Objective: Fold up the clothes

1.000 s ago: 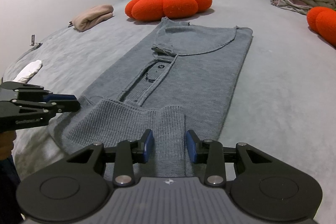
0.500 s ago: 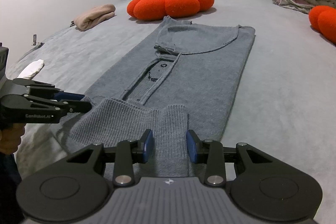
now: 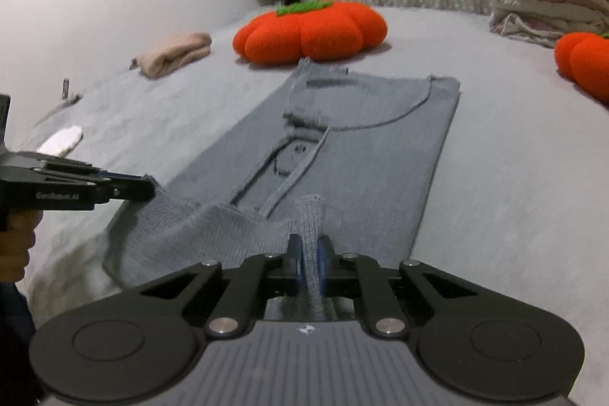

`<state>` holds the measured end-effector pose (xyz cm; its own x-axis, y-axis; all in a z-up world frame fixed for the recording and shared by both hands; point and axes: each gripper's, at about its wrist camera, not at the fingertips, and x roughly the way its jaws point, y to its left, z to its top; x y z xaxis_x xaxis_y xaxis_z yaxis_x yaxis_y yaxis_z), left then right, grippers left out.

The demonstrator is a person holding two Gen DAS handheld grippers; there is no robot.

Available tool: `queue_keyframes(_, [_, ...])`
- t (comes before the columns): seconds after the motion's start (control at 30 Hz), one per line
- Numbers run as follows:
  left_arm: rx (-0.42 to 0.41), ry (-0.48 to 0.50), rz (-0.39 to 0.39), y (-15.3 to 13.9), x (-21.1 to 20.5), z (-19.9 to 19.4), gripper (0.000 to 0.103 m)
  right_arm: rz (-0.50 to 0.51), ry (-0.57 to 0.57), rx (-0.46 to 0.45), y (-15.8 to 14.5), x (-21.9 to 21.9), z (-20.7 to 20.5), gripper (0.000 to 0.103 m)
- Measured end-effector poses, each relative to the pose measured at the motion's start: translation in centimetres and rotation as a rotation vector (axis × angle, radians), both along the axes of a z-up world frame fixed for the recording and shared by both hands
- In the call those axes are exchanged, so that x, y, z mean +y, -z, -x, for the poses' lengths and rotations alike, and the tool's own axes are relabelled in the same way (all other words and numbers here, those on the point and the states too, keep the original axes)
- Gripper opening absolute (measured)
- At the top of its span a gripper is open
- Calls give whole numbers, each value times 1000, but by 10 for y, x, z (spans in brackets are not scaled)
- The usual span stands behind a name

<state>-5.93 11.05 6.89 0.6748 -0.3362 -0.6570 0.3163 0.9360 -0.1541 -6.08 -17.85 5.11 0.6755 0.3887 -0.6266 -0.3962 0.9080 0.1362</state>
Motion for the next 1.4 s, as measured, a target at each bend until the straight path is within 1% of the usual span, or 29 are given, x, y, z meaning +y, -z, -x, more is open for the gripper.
queue_keyframes(0.1, [0,-19,9,-2,1,-5,11,-6,29,-13,-2,-2,-1,10])
queue_keyframes(0.3, [-33,-28,10,-9,-3,-15,11,-18,87,-39,-5,-6,-3,9])
queue_keyframes(0.5, [-45,-49,17,-11,-5,-39,11,-19,142,-61,-7,-9,-9,9])
queue_keyframes(0.63, [-51,-55,7,-8,-10,-55,11,1,169,-74,-5,-9,-16,9])
queue_keyframes(0.73, [-39,-58,6,-2,-13,-68,11,15,188,-71,0,-10,-24,9])
queue_keyframes(0.83, [-29,-55,-24,5,-18,-75,11,21,203,-50,8,-11,-30,9])
queue_keyframes(0.9, [-26,-53,-28,7,-19,-78,11,24,207,-48,11,-11,-32,9])
queue_keyframes(1.0, [-25,-58,-2,6,-15,-76,11,27,204,-82,8,-9,-28,9])
queue_keyframes(1.1, [29,-54,8,15,-8,-78,13,20,193,-60,9,-9,-28,9])
queue_keyframes(1.13, [44,-57,16,18,-5,-77,14,11,194,-44,11,-10,-29,9])
queue_keyframes(1.17, [59,-60,25,20,-2,-77,20,1,194,-27,13,-12,-30,10])
queue_keyframes(1.2, [74,-63,35,23,1,-76,24,-8,194,-10,15,-13,-31,11])
queue_keyframes(1.23, [80,-59,53,24,5,-76,31,-18,195,6,17,-14,-32,14])
queue_keyframes(1.27, [86,-53,74,25,9,-75,37,-27,195,23,20,-15,-33,19])
queue_keyframes(1.33, [92,-45,104,26,14,-74,39,-69,193,45,19,-20,-35,26])
queue_keyframes(1.4, [95,-38,119,27,16,-74,40,-99,200,61,21,-23,-37,27])
